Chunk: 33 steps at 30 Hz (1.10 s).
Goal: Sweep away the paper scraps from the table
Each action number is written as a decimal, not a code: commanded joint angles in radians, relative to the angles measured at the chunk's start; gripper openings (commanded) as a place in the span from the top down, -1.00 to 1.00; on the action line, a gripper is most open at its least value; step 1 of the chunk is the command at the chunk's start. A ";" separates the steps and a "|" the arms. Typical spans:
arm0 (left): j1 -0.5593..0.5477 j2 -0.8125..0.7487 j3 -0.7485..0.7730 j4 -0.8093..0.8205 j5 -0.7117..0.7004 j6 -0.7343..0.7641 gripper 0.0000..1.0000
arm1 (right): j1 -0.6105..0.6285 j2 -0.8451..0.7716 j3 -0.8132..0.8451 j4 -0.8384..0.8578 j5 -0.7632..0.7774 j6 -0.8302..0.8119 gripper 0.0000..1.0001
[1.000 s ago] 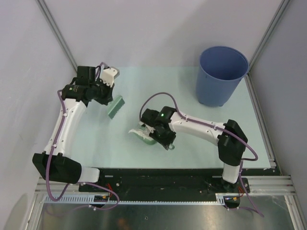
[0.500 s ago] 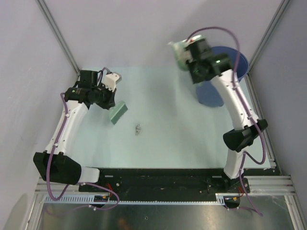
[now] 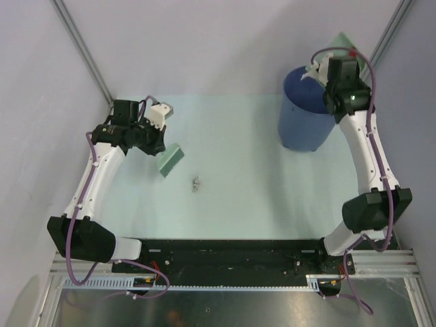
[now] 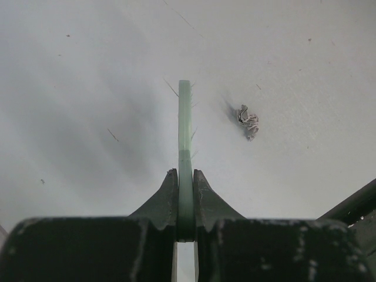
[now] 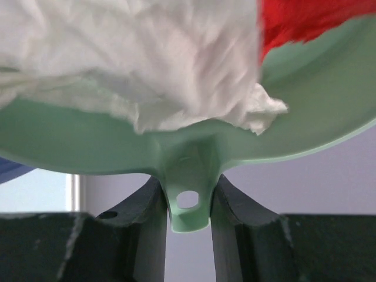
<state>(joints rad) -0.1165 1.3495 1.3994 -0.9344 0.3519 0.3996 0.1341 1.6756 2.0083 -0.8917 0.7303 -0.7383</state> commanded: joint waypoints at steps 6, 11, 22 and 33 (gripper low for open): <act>-0.015 -0.020 -0.008 0.029 0.065 0.015 1.00 | -0.128 -0.163 -0.550 1.168 -0.100 -1.187 1.00; -0.015 -0.018 0.000 0.028 0.067 0.024 1.00 | -0.157 -0.168 -0.592 1.261 -0.173 -1.253 1.00; -0.017 -0.003 -0.010 0.029 0.061 0.044 1.00 | -0.166 -0.143 -0.602 1.287 -0.183 -1.285 1.00; -0.015 -0.007 0.001 0.029 0.067 0.041 1.00 | -0.071 -0.155 -0.579 1.411 -0.096 -1.077 1.00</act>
<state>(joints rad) -0.1287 1.3548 1.3930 -0.9291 0.3752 0.4198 -0.0082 1.5467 1.3499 0.4328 0.5495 -1.9320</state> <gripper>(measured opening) 0.095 0.326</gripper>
